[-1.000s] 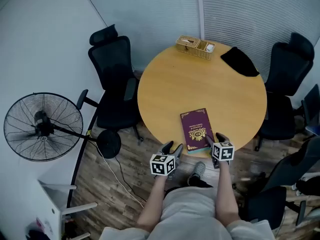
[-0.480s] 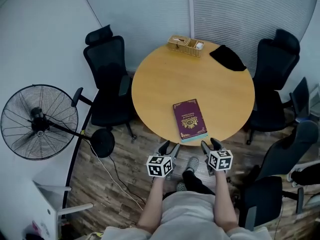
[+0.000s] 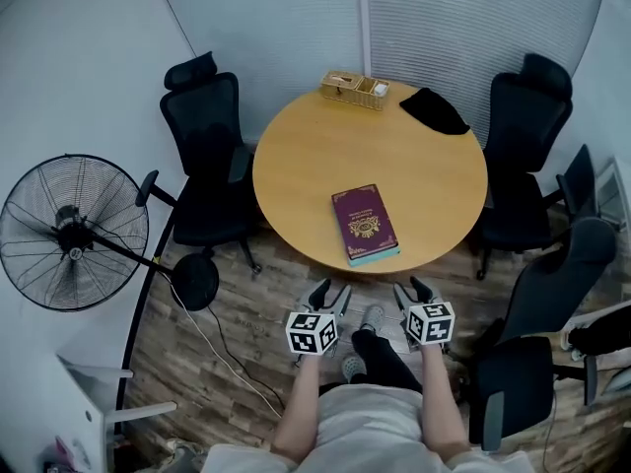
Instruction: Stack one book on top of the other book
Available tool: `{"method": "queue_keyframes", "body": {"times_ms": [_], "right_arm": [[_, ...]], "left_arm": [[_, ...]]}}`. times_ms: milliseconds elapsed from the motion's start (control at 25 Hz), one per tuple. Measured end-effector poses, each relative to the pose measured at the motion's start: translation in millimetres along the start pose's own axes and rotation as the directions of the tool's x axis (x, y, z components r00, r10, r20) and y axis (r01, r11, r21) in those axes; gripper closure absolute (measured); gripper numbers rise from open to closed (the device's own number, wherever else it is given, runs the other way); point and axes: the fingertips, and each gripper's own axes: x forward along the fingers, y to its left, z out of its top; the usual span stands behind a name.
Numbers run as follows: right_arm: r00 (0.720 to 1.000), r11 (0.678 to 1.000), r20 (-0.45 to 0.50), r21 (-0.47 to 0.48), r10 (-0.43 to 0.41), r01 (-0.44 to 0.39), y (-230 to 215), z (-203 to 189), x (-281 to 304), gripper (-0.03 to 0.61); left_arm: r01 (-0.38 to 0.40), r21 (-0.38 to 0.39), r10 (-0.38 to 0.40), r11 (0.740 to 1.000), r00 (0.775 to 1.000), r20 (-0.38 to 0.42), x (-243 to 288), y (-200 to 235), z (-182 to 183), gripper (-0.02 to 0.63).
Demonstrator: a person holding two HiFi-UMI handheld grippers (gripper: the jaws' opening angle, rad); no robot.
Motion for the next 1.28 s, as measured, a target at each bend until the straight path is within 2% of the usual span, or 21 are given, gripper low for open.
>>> {"method": "queue_keyframes", "body": {"times_ms": [400, 680, 760, 1040, 1280], "right_arm": [[0.998, 0.999, 0.036, -0.027, 0.048, -0.047, 22, 2, -8, 0.408], [0.997, 0.998, 0.065, -0.057, 0.036, -0.032, 28, 10, -11, 0.424], [0.998, 0.998, 0.065, -0.054, 0.029, -0.025, 29, 10, -13, 0.446], [0.998, 0.999, 0.058, -0.031, -0.008, 0.01, 25, 3, -17, 0.543], [0.998, 1.0, 0.065, -0.023, 0.0, 0.002, 29, 1, -21, 0.558]], "left_arm": [[0.009, 0.049, -0.009, 0.999, 1.0, 0.013, -22, -14, -6, 0.385], [-0.023, 0.076, 0.021, 0.997, 0.999, 0.029, -32, -9, -4, 0.387], [-0.034, 0.087, 0.031, 0.996, 0.999, 0.031, -35, -8, -5, 0.402], [-0.077, 0.075, 0.072, 0.994, 0.996, 0.059, -43, -1, -3, 0.559], [-0.057, 0.042, 0.054, 0.997, 0.996, 0.067, -47, -2, -3, 0.586]]}}
